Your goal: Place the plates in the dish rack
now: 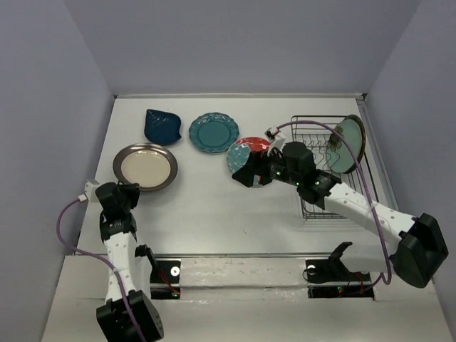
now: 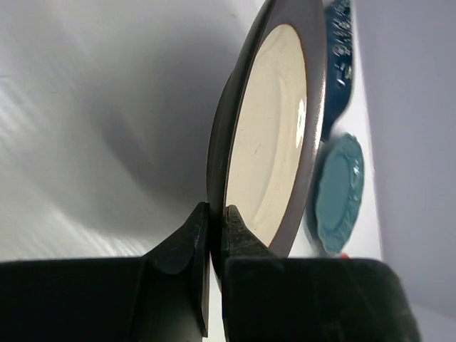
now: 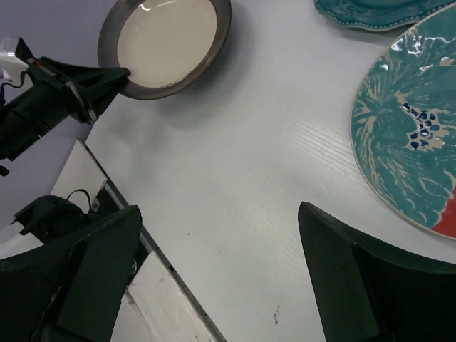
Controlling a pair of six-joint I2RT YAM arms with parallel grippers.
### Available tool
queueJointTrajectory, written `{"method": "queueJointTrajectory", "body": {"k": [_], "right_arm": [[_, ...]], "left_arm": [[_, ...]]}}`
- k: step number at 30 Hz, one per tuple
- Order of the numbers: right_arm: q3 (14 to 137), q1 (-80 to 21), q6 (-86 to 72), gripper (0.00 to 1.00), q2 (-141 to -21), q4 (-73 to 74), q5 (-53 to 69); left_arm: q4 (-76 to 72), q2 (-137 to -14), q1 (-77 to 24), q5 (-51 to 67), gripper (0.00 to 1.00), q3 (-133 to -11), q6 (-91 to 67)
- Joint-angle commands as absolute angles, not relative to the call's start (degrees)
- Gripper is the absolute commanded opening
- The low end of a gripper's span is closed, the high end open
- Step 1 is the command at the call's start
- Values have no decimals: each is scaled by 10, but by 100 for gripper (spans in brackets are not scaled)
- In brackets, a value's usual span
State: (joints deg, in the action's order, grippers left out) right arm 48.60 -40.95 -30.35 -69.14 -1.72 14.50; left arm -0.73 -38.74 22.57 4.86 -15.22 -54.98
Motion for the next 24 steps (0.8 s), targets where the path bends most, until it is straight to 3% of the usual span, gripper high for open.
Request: {"method": "queueJointTrajectory", "body": {"k": [1,9,17,24], "right_arm": [[540,-412,-325,97,-715,-38,164],[605,-412,-335,100,-780,-39,153],[640,-367,-330,100,-808,-29,167],[621,-348,-318,100,-801,-30,206]], "left_arm": [[-98,-349,173,143,6,-244,-527],[-88,-358,80,197,6,-367,-471],[-196,-382,33,368,6,-345,-550],[-247,-401,4,444,6,-348,-550]]}}
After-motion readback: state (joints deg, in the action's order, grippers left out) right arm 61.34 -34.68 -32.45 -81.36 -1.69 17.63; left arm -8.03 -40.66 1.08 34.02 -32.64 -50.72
